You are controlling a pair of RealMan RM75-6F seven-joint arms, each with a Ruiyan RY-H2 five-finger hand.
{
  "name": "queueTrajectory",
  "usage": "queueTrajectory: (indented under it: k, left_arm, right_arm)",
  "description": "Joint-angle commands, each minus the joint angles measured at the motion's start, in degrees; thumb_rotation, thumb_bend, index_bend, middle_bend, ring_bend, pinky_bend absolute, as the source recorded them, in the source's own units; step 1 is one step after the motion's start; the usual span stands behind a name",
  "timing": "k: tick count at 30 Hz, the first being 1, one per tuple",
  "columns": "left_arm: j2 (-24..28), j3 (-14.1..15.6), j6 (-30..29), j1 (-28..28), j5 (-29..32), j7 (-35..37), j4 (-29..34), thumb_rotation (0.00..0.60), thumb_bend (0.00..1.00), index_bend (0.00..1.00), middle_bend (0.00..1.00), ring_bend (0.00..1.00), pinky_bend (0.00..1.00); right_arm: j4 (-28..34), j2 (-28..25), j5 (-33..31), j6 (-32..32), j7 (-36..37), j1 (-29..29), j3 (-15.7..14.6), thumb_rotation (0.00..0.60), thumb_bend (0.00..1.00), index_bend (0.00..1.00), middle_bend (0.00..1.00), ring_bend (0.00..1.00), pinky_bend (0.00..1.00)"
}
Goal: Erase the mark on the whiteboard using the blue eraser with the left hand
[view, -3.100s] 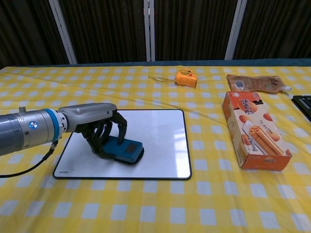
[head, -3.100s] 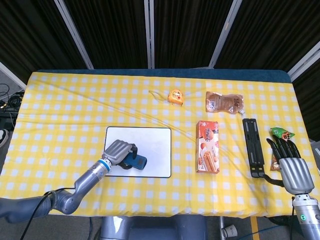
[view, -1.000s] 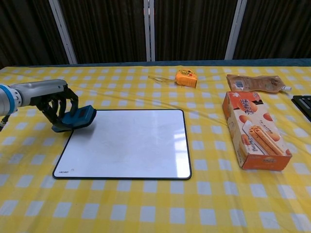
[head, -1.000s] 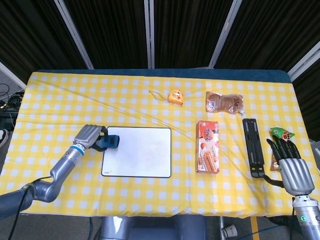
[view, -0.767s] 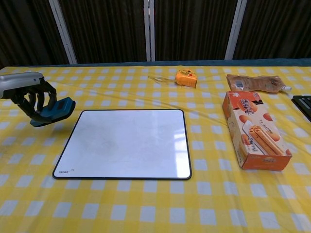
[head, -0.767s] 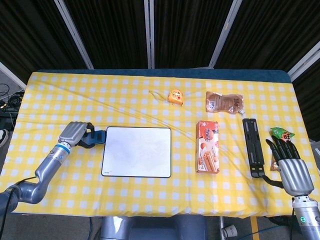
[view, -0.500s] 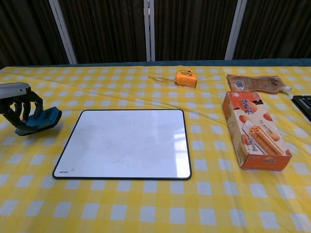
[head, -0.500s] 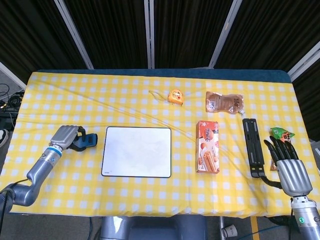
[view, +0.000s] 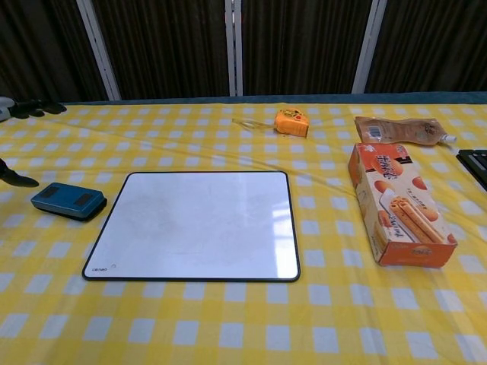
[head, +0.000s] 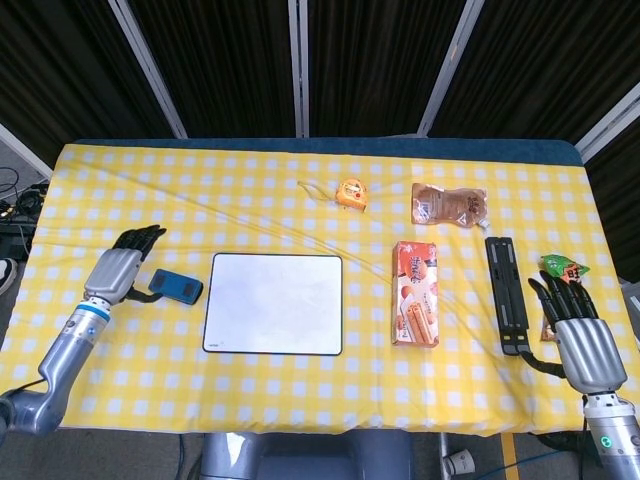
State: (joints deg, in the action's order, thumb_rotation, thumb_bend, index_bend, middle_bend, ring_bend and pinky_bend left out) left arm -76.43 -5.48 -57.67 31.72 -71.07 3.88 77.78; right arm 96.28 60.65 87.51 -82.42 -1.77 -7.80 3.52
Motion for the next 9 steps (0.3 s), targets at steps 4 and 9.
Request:
queueTrajectory:
  k: [4,9]
  left_arm:
    - [9.6,-0.1,-16.5,-9.9,2.7,-13.0,19.7,0.600,0.00,0.00,0.00,0.00,0.00]
    - [12.3,1.9,-22.9,-14.8,1.4,-15.7,26.1,0.600,0.00,0.00,0.00,0.00,0.00]
  right_arm:
    - [0.0,-0.5,1.0,-0.8,1.1,0.2,0.0,0.600,0.00,0.00,0.00,0.00,0.00]
    - [-0.4,-0.6,1.7,-1.4,2.1,0.3,-0.1,0.600,0.00,0.00,0.00,0.00,0.00]
